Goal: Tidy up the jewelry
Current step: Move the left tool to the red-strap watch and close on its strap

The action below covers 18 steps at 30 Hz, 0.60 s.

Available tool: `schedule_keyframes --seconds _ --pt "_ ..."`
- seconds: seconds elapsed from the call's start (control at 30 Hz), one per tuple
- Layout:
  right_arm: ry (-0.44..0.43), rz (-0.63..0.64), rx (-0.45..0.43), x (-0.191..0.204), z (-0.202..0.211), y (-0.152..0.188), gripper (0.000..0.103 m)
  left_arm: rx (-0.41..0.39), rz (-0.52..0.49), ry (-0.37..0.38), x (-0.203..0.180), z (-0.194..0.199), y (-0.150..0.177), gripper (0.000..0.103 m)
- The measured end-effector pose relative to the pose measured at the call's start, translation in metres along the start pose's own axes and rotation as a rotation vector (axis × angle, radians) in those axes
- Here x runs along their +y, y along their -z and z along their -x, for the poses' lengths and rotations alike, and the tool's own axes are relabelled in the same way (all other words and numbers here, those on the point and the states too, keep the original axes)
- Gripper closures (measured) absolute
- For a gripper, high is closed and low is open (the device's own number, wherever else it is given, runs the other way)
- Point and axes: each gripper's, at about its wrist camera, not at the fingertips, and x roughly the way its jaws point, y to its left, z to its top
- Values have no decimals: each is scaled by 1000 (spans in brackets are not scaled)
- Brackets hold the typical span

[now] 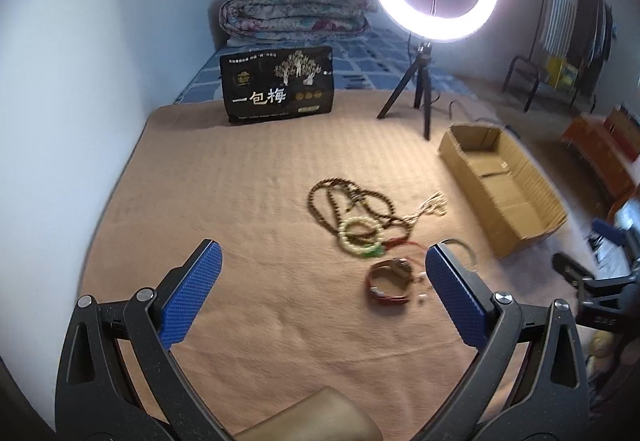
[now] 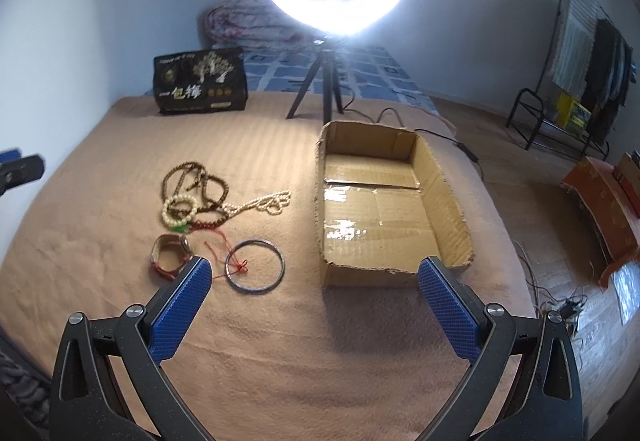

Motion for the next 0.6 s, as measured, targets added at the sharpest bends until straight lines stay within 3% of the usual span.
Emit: schedule_keyframes --seconds 0.37,0.5,0.6 --pt "-215 65 156 25 -40 15 1 181 -65 29 -11 -71 14 1" --pt "-258 83 197 31 -52 15 1 223 -82 36 -17 -85 19 10" --pt "-282 101 219 36 -59 13 10 253 -72 48 -17 -95 21 13"
